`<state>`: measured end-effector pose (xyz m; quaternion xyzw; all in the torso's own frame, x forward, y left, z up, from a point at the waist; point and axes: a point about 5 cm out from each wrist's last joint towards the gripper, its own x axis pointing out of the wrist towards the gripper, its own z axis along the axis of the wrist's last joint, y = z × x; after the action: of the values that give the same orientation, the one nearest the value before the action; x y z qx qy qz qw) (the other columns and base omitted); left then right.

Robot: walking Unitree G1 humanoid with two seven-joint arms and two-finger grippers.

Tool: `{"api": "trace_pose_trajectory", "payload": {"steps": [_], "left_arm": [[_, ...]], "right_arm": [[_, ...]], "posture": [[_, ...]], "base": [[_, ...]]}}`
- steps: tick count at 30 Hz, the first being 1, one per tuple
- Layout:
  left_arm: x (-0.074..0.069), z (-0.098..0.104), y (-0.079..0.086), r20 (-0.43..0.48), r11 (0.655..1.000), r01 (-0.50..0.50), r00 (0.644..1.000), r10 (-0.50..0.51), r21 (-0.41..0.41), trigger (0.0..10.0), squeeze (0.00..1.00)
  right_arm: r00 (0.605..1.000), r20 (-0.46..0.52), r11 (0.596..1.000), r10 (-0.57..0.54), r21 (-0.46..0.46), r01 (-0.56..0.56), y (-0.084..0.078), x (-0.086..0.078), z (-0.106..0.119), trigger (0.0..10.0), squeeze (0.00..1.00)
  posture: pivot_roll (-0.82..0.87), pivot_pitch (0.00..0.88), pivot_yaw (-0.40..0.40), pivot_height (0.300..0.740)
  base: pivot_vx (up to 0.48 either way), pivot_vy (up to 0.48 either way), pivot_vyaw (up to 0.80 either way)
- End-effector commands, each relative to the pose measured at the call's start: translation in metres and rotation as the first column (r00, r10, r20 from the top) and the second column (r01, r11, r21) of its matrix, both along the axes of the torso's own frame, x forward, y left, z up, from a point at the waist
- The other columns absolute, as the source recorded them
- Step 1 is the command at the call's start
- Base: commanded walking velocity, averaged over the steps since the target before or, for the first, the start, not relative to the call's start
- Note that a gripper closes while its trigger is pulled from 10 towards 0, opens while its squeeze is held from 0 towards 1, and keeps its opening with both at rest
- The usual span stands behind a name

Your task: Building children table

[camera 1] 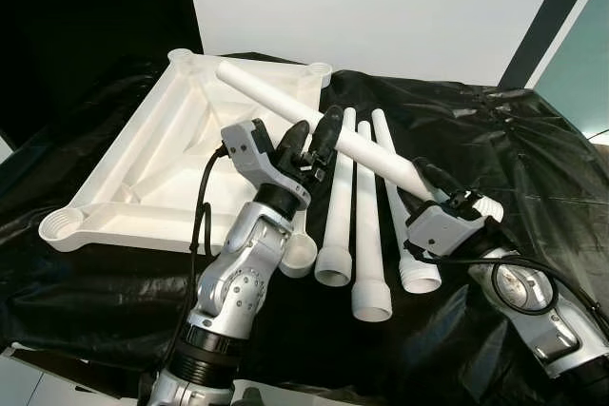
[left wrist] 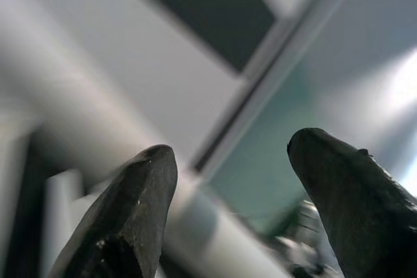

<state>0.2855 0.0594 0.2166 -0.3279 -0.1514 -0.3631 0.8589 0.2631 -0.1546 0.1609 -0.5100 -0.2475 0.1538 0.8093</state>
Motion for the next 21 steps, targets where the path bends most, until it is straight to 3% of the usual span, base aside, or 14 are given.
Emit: {"api": "trace_pose_trajectory", "payload": {"steps": [1,12,21], "left_arm": [[-0.002,0.0,-0.004,0.051,0.997,0.074,0.996,-0.075,0.011,10.0,0.0],[0.0,-0.005,0.003,0.049,0.998,0.06,0.997,-0.061,0.029,10.0,0.0],[-0.007,-0.01,0.007,0.053,0.994,0.092,0.994,-0.096,0.065,10.0,0.0]], "right_arm": [[0.995,0.06,0.997,0.08,-0.004,-0.08,0.011,-0.007,0.005,10.0,0.0],[0.995,0.099,1.0,0.005,0.011,-0.006,0.005,-0.003,0.004,10.0,0.0],[0.984,0.064,0.986,-0.164,0.03,0.163,-0.015,0.01,-0.002,10.0,0.0]], "posture": [[0.2,0.0,-0.041,0.74],[0.21,0.0,-0.04,0.74],[0.21,0.0,-0.038,0.74]], "base": [[0.0,0.0,0.0],[0.0,0.0,0.0],[0.0,0.0,0.0]]}}
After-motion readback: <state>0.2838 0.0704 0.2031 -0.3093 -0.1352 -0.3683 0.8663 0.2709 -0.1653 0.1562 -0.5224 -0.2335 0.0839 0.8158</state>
